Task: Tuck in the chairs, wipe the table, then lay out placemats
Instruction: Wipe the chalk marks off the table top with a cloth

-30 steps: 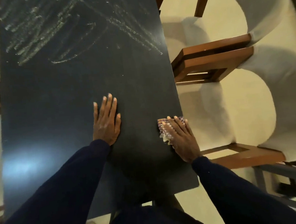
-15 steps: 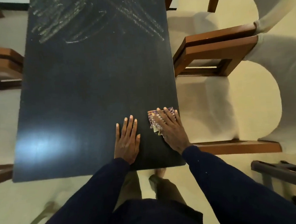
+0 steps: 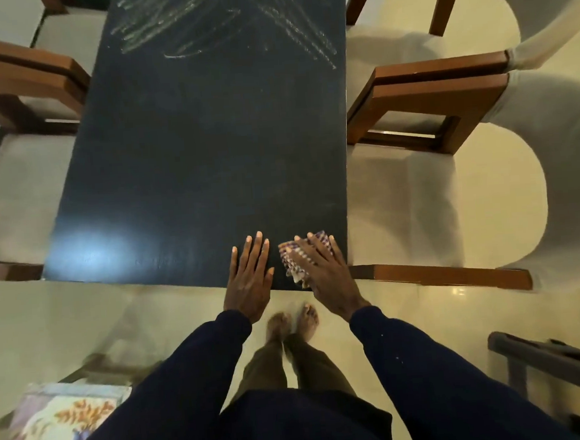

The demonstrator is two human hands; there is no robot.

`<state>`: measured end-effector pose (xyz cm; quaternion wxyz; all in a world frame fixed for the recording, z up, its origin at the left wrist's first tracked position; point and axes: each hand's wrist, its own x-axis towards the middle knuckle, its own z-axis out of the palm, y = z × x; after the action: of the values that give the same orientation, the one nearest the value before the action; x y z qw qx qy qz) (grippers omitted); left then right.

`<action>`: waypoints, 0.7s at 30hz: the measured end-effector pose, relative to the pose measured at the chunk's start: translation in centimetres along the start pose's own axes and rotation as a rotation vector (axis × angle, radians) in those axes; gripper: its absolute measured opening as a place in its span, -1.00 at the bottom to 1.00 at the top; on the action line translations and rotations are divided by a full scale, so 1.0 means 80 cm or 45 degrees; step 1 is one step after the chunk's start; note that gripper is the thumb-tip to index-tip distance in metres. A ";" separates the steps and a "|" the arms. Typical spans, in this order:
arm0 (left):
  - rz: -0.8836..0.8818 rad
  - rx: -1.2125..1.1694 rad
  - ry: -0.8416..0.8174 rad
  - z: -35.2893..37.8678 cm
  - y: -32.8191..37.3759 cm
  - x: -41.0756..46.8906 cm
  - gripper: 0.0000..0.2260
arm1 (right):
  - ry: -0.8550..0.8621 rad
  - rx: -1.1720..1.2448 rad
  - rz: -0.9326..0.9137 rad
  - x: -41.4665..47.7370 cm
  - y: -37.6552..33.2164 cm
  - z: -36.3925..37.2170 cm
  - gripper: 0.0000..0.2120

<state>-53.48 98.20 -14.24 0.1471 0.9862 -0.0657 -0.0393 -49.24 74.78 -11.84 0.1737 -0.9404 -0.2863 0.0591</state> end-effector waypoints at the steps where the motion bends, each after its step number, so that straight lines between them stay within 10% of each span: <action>1: -0.007 -0.008 0.004 0.000 0.001 -0.006 -0.46 | 0.007 -0.002 0.006 -0.014 -0.005 0.004 -0.13; 21: 0.114 0.048 -0.113 -0.011 -0.001 -0.048 -0.39 | 0.071 0.054 0.224 -0.075 -0.043 0.027 -0.10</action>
<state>-57.17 99.09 -13.21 0.1272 0.9821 -0.1169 -0.0754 -56.45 74.72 -12.52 0.1954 -0.9594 -0.1962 0.0540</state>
